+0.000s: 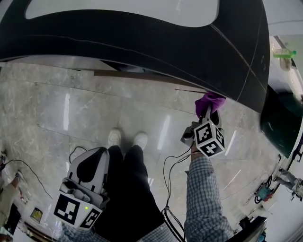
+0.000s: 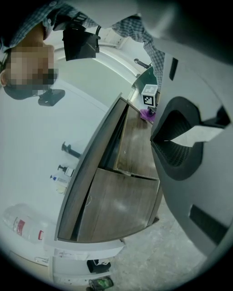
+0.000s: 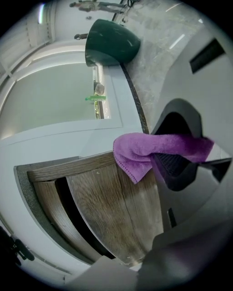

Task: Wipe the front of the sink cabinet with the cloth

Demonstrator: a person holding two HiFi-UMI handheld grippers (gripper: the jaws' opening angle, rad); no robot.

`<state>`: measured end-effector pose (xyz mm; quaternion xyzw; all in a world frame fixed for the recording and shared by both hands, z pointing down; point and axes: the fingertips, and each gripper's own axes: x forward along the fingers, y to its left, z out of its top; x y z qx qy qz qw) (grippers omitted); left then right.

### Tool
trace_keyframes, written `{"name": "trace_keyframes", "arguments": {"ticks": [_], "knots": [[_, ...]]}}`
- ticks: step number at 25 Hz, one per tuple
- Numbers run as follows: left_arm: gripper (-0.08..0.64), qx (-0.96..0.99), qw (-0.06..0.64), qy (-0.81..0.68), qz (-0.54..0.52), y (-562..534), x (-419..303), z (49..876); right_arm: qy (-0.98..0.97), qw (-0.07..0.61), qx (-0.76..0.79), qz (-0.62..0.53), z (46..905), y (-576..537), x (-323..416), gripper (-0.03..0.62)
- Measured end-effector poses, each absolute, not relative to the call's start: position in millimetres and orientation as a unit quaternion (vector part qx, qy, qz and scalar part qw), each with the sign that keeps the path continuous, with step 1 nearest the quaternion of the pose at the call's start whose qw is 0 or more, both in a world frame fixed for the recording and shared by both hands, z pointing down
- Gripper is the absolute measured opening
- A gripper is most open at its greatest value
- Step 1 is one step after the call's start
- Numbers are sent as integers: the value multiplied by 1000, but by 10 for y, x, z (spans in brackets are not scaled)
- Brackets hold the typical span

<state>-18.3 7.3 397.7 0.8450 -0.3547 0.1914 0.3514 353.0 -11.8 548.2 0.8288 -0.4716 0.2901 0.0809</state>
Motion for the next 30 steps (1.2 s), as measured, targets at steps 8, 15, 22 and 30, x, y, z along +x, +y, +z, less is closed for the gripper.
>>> {"name": "trace_keyframes", "arguments": {"ticks": [8, 15, 22, 30], "knots": [[11, 839, 360, -363, 187, 37, -310, 4048, -466, 48, 829, 306, 5562, -340, 3289, 77], [11, 833, 364, -374, 182, -35, -502, 4086, -496, 64, 807, 314, 5650, -500, 2835, 77], [11, 826, 369, -388, 175, -56, -749, 4138, -533, 71, 780, 322, 5692, -667, 2303, 77], [11, 817, 373, -406, 166, -67, -981, 4161, -594, 81, 731, 326, 5710, -907, 1532, 77]]}}
